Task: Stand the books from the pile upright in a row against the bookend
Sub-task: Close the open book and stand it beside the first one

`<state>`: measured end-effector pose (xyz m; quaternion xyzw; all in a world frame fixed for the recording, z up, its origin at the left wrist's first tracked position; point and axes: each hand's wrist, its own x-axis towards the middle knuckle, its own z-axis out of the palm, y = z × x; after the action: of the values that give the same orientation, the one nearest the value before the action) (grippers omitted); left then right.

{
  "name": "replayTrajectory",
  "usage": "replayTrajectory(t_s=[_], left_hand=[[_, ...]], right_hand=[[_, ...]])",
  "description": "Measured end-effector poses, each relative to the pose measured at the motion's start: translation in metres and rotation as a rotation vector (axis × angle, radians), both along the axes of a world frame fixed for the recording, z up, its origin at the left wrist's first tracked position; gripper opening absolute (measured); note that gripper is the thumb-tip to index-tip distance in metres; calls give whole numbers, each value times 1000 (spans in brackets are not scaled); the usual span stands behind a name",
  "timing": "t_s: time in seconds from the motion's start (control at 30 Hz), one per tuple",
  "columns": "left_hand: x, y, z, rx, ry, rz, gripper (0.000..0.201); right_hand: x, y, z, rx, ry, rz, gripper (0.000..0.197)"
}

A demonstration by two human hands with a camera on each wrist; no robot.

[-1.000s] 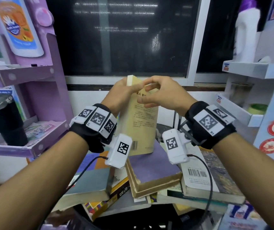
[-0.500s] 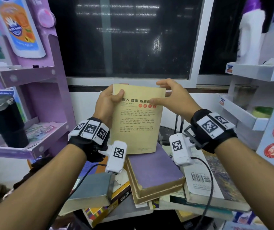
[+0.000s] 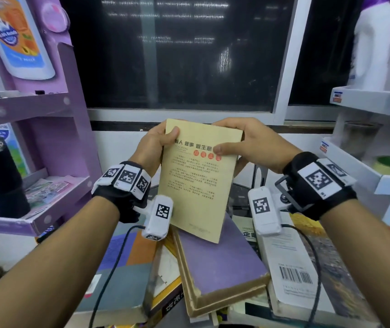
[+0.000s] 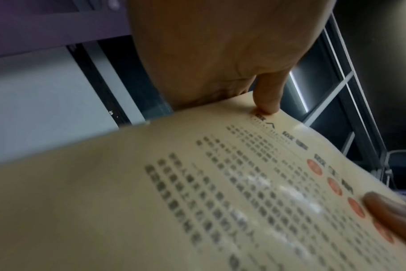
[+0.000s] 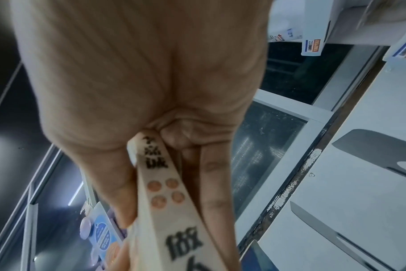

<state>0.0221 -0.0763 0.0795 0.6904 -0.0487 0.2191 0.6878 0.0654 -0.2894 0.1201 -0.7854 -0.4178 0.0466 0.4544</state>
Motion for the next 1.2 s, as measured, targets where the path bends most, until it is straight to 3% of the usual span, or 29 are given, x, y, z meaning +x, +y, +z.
replayTrajectory(t_s=[0.13, 0.37, 0.7, 1.03, 1.2], left_hand=[[16, 12, -2, 166, 23, 122, 28], [52, 46, -29, 172, 136, 357, 39], [84, 61, -57, 246, 239, 357, 30], [82, 74, -59, 122, 219, 304, 35], [85, 77, -60, 75, 229, 259, 28]], right_hand=[[11, 13, -1, 26, -70, -99, 28], [38, 41, -7, -7, -197, -284, 23], [86, 98, -27, -106, -210, -422, 24], [113, 144, -63, -215, -178, -395, 43], [120, 158, -79, -238, -200, -366, 45]])
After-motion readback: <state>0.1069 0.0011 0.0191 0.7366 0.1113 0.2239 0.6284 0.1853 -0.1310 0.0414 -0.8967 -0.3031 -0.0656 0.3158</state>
